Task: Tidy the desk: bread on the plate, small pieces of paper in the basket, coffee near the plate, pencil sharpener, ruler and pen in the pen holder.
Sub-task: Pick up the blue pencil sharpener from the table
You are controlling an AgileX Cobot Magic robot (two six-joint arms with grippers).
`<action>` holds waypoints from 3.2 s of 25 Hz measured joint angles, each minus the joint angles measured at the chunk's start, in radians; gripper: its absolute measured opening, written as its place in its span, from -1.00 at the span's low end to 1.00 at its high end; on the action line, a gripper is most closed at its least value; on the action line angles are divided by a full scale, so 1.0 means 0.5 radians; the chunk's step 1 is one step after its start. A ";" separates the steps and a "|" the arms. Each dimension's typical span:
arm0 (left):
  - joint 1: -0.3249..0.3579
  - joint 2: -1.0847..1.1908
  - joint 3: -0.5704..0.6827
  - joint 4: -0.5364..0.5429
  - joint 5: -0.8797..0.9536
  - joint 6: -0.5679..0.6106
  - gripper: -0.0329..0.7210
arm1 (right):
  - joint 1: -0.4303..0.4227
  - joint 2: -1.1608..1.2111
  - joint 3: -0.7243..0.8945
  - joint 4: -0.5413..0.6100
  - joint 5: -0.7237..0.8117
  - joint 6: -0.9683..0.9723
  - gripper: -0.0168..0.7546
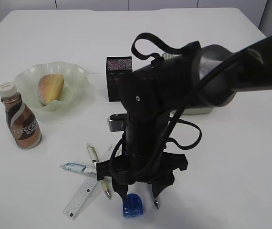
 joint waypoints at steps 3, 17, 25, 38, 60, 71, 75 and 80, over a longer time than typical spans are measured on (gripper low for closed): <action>0.000 0.000 0.000 0.000 0.000 0.000 0.30 | 0.000 0.032 -0.004 0.026 0.000 -0.004 0.26; 0.000 0.000 0.000 0.004 0.000 0.000 0.30 | 0.072 0.067 -0.023 0.070 -0.004 -0.007 0.26; 0.000 0.000 0.000 0.004 0.000 0.000 0.30 | 0.072 0.126 -0.023 0.067 -0.007 -0.007 0.26; 0.000 0.000 0.000 0.004 0.000 0.000 0.30 | 0.072 0.170 -0.023 0.029 -0.051 -0.007 0.26; 0.000 0.000 0.000 0.004 0.000 0.000 0.30 | 0.072 0.199 -0.023 -0.037 -0.096 -0.007 0.26; 0.000 0.000 0.000 0.004 0.000 0.000 0.28 | 0.072 0.216 -0.023 -0.038 -0.100 -0.007 0.26; 0.000 0.000 0.000 0.004 0.000 0.000 0.27 | 0.072 0.222 -0.023 -0.045 -0.100 -0.007 0.26; 0.000 0.000 0.000 0.004 0.000 0.000 0.27 | 0.072 0.222 -0.023 -0.062 -0.103 -0.007 0.26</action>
